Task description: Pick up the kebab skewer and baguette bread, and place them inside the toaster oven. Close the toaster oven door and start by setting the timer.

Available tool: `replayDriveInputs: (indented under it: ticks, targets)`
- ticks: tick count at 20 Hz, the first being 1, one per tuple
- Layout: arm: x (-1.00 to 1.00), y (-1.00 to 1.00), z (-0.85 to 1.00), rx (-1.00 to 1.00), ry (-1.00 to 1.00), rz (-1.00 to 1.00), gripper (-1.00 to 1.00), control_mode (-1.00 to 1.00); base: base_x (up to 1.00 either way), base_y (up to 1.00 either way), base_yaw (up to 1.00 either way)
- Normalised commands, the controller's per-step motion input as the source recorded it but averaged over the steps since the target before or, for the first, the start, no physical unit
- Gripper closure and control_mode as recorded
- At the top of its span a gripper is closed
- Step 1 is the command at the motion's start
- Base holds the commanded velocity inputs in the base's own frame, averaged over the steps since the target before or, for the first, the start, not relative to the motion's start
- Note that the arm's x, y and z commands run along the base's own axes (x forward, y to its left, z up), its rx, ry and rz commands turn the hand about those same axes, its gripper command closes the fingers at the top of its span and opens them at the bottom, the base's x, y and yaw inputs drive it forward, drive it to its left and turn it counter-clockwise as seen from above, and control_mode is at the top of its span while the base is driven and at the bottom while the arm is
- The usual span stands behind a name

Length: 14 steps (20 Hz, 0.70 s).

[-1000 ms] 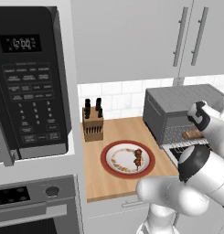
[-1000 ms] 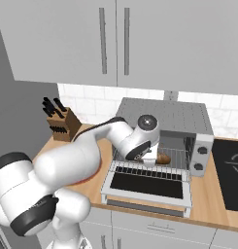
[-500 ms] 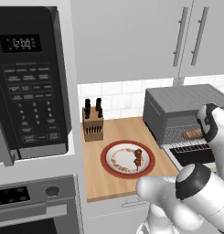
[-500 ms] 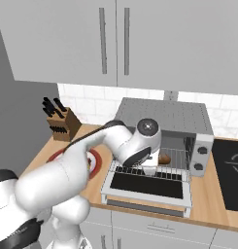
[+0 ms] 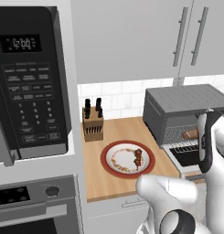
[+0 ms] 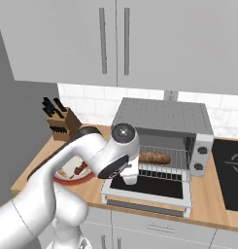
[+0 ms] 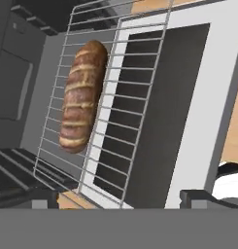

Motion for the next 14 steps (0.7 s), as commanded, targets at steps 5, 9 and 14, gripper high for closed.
replayDriveInputs:
  ticks: [5,9,14]
  targets:
    - [-0.03,0.82,0.11,-0.03,0.0,0.2,-1.0,-1.0,0.0,0.0,0.0]
    - [0.0,0.86,0.07,-0.08,0.0,0.17,-1.0,-1.0,0.0,0.0,0.0]
    - [0.0,0.78,0.01,-0.13,0.02,0.15,-1.0,-1.0,0.0,0.0,0.0]
